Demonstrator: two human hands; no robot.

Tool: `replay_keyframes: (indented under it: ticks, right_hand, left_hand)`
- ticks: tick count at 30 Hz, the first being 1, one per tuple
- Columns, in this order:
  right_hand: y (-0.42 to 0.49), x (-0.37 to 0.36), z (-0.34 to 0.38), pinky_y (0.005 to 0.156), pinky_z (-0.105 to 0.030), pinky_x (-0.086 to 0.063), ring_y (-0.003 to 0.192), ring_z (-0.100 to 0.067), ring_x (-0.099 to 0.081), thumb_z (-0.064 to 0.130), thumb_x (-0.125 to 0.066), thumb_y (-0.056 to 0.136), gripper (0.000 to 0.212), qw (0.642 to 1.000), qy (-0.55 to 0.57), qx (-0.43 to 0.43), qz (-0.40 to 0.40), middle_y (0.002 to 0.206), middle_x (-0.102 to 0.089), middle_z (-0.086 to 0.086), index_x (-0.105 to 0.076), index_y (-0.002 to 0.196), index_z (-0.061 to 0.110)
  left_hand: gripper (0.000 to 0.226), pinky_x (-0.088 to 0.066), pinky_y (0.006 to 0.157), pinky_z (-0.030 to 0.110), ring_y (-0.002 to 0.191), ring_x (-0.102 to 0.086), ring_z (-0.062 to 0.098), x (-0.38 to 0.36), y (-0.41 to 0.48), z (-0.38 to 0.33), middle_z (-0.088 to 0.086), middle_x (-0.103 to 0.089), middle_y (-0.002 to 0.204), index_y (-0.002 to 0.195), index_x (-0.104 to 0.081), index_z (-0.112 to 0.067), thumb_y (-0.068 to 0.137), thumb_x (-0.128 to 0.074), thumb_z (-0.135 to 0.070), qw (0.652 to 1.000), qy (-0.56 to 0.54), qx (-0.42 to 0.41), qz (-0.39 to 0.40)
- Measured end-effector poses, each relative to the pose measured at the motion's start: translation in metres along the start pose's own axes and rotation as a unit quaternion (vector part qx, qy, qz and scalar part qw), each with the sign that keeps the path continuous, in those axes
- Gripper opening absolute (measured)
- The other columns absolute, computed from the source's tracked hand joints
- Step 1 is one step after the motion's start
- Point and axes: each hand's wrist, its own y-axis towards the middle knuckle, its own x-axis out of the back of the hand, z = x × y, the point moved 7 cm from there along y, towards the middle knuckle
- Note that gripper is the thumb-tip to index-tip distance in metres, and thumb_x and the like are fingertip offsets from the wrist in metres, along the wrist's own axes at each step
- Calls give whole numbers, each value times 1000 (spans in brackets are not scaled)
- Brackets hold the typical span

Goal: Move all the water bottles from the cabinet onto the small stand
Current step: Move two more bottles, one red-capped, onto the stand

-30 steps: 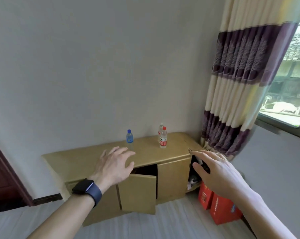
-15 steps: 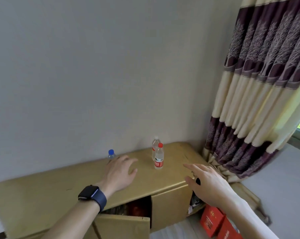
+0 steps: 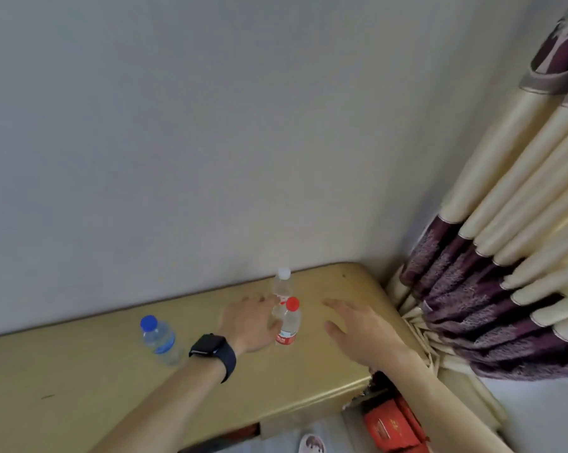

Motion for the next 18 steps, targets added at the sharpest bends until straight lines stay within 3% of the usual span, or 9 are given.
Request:
replay_keyframes:
  ticks: [3,6,9,13,18]
  right_hand:
    - [80,-8,-9,99,-41,-45,129,-23,-44,44,-41,99,53,998,-34,45,42,145,-44,2,-25,150,38]
    - [148,-16,0,95,-42,-46,124,-28,-50,42,-43,100,57,989,-61,109,84,137,-49,-5,-19,151,40]
    - [207,-34,14,85,-42,-50,115,-27,-56,47,-44,99,56,971,-86,181,134,134,-49,-5,-20,149,45]
    - [242,-67,24,72,-33,-41,105,-25,-59,53,-41,99,44,942,-145,241,181,129,-49,0,-43,138,32]
    - [247,-83,29,66,-36,-49,87,-30,-64,55,-37,99,49,946,-139,256,141,108,-65,-5,-41,128,15]
  left_hand:
    - [59,-45,81,37,110,-57,28,-31,40,-6,2,-54,126,147,-27,-33,93,-42,-54,999,-14,35,33]
    - [67,-46,88,41,110,-56,31,-57,67,-12,5,-52,131,151,-15,-36,93,-37,-62,996,-16,54,67]
    - [52,-43,82,40,102,-57,32,-69,86,-11,6,-55,124,145,-24,-36,98,-34,-57,996,-10,56,69]
    - [35,-40,72,36,90,-60,31,-75,95,-5,5,-57,111,129,-38,-30,100,-34,-49,995,-14,51,80]
    - [37,-45,67,35,81,-60,27,-83,93,8,3,-57,106,124,-41,-23,98,-40,-48,995,-6,43,91]
